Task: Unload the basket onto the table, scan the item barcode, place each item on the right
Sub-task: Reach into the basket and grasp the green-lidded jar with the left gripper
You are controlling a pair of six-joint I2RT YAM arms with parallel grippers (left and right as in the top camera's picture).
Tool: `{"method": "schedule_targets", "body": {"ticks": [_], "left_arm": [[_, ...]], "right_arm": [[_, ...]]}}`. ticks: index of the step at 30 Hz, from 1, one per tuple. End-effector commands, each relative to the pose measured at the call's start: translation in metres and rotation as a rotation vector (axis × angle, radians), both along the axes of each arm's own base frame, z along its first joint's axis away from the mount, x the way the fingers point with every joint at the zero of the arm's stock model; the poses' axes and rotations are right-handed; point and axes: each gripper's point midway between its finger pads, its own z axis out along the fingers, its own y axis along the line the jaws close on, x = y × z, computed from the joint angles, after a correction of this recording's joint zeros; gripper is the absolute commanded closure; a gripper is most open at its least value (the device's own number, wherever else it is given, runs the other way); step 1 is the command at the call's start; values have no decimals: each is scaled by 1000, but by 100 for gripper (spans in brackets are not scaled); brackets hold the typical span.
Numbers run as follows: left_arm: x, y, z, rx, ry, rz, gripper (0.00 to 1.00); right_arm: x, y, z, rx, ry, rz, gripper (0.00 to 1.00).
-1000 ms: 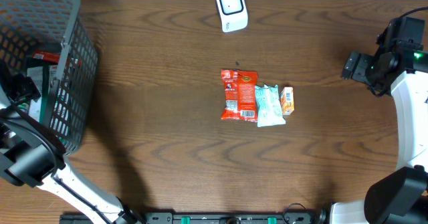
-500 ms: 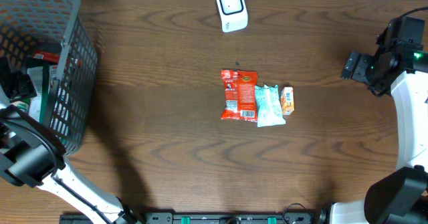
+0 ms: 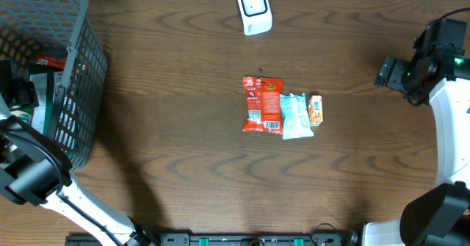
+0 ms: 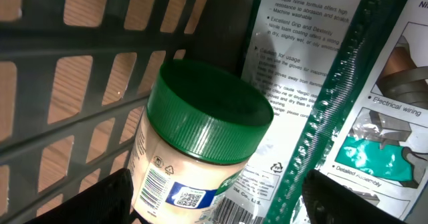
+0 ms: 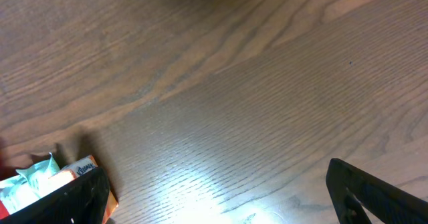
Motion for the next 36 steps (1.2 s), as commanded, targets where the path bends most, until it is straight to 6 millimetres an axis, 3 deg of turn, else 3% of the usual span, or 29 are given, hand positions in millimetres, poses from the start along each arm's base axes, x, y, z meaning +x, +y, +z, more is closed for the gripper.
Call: {"method": "schedule_targets", "body": {"ticks": [1, 11, 17, 26, 29, 32, 36], "left_arm": [[-8, 7, -9, -2, 23, 0, 19], [-26, 12, -38, -21, 42, 33, 19], [-26, -4, -60, -90, 23, 20, 24], [-22, -7, -60, -108, 4, 22, 29], [-21, -6, -60, -102, -5, 29, 15], [-20, -5, -60, -100, -9, 34, 15], [-17, -2, -59, -90, -31, 69, 31]], "right_arm": [[1, -1, 4, -7, -9, -2, 1], [1, -1, 4, -7, -9, -2, 1], [1, -1, 4, -7, -9, -2, 1], [1, -1, 4, -7, -9, -2, 1], [1, -1, 4, -7, -9, -2, 1], [1, -1, 4, -7, -9, -2, 1], [1, -1, 4, -7, -9, -2, 1]]}}
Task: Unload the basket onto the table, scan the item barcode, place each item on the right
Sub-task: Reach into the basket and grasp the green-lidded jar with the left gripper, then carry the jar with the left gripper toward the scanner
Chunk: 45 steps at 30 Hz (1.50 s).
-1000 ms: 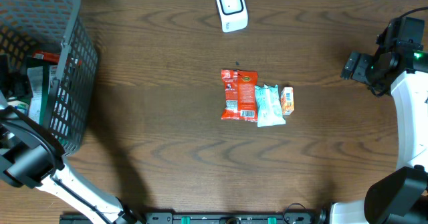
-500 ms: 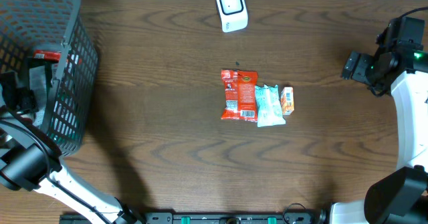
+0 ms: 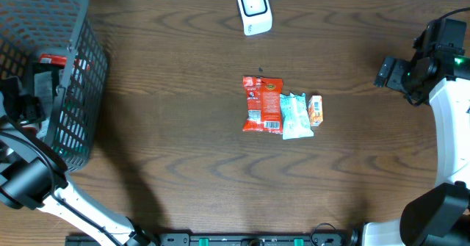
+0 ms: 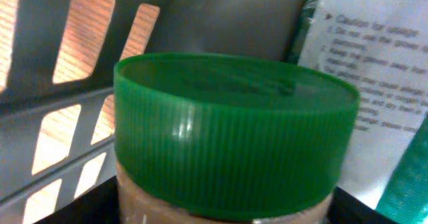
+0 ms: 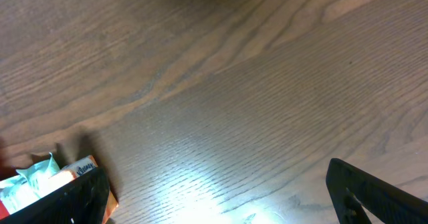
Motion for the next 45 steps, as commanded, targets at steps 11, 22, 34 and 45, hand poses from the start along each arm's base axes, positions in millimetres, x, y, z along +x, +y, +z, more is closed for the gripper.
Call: {"method": "schedule_targets", "body": {"ticks": [11, 22, 34, 45], "left_arm": [[21, 0, 41, 53, -113, 28, 48], [48, -29, 213, 271, -538, 119, 49], [17, -179, 354, 168, -928, 119, 49], [5, -359, 260, -159, -597, -177, 55]], "right_arm": [[1, -1, 4, -7, -9, -2, 1], [1, -1, 4, -7, -9, -2, 1], [1, -1, 4, -7, -9, -2, 1], [1, -1, 4, -7, -9, -2, 1]]}}
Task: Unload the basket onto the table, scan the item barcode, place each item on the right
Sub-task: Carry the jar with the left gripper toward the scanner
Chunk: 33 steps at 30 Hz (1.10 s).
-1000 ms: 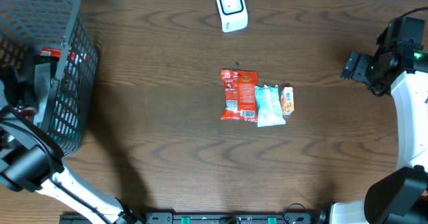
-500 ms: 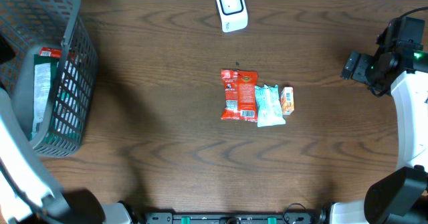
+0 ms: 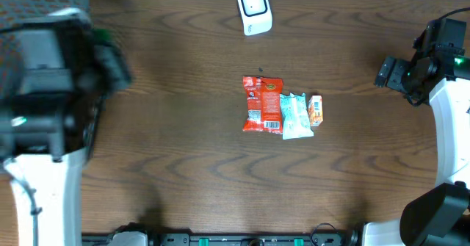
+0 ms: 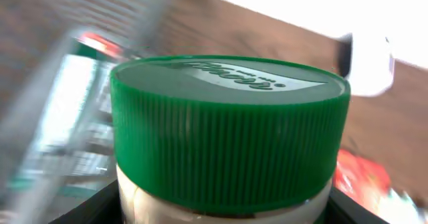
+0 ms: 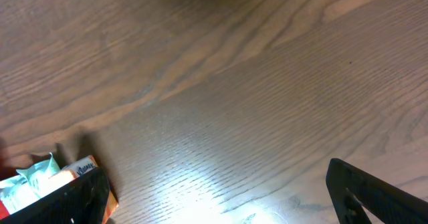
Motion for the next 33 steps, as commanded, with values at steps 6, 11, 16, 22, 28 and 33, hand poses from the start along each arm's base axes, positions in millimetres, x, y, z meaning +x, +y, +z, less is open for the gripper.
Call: {"method": "schedule_targets", "body": {"ticks": [6, 11, 16, 22, 28, 33], "left_arm": [[17, -94, -118, -41, 277, -138, 54], [33, -140, -187, -1, 405, -215, 54], [40, -178, -251, 22, 515, -279, 54], [38, -206, -297, 14, 585, -333, 54], [34, -210, -318, 32, 622, -341, 47], [34, -210, -318, 31, 620, -342, 32]], "right_arm": [[1, -1, 4, -7, -9, -2, 1], [1, -1, 4, -7, -9, -2, 1], [1, -1, 4, -7, -9, -2, 1], [1, -1, 4, -7, -9, -2, 1], [1, -1, 4, -7, -9, -2, 1], [1, -1, 4, -7, -9, -2, 1]]}}
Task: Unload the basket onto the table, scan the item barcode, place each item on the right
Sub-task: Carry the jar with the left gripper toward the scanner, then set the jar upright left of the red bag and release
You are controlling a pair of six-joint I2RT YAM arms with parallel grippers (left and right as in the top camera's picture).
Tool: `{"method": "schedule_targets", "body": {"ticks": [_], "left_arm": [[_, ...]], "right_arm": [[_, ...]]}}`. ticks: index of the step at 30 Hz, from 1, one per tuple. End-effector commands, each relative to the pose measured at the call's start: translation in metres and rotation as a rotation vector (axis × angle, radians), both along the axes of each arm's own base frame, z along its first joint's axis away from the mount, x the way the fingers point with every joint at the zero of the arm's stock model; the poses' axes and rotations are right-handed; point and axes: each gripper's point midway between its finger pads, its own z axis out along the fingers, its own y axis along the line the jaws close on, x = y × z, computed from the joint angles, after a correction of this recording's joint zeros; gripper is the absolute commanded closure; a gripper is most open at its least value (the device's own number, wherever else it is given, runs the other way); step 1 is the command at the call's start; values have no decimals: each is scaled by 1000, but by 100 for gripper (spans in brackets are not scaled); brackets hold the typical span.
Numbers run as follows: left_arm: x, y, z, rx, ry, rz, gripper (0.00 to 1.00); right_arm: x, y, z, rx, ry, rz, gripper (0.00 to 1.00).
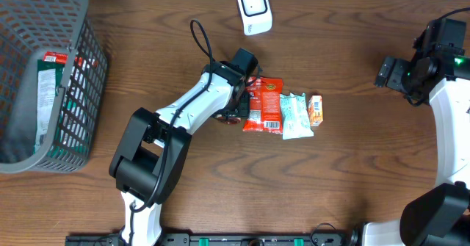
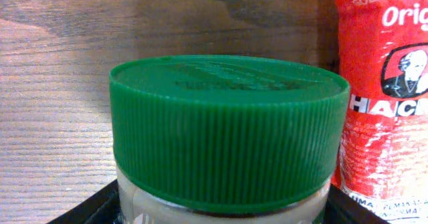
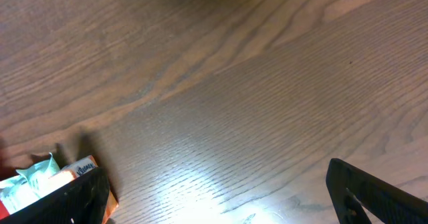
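Note:
A jar with a green ribbed lid [image 2: 227,130] fills the left wrist view, and my left gripper [image 2: 227,214] is shut on its pale body. In the overhead view this gripper [image 1: 232,112] is low at mid-table, just left of the red snack packet [image 1: 263,105]. Whether the jar touches the wood cannot be told. The white scanner [image 1: 254,9] stands at the far edge, well apart from the jar. My right gripper [image 3: 221,197] is open over bare wood at the far right [image 1: 389,73], with nothing in it.
A pale tissue pack [image 1: 296,116] and a small orange box [image 1: 316,109] lie right of the red packet [image 2: 384,83]. The grey basket [image 1: 82,92] at the far left holds a green-and-white packet [image 1: 51,99].
My left arm was high over the basket with the jar held. It is now down at mid-table, with the jar beside the red packet. The right arm has not moved.
First my left gripper was open inside the basket, above the green-lidded jar. Then it was close around the jar there. Then the jar was held up above the basket. Now it is beside the red packet at mid-table. The right arm stayed still throughout.

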Motion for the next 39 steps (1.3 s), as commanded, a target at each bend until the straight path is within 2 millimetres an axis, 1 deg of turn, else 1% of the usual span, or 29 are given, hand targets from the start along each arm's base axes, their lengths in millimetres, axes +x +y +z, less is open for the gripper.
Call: {"method": "schedule_targets", "body": {"ticks": [1, 3, 6, 11, 17, 27, 29, 33, 39], "left_arm": [[2, -1, 3, -5, -9, 10, 29], [3, -1, 4, -5, -10, 10, 23], [3, -1, 4, -7, -12, 10, 17], [7, -3, 11, -13, -26, 1, 14], [11, -4, 31, -39, -70, 4, 13], [15, -7, 88, -108, -195, -18, 13], [16, -7, 96, -118, -214, -17, 13], [15, -7, 108, -132, -237, -17, 13], [11, -5, 114, -131, -237, -21, 13]], "right_arm": [[1, -1, 4, -7, -9, -2, 1], [1, -1, 4, -7, -9, -2, 1], [1, -1, 4, -7, -9, -2, 1], [1, -1, 4, -7, -9, -2, 1], [1, -1, 4, -7, -9, -2, 1], [1, -1, 4, -7, -9, -2, 1], [1, -1, 4, -7, -9, -2, 1], [1, -1, 4, -7, -9, -2, 1], [1, -1, 4, -7, -9, -2, 1]]}}
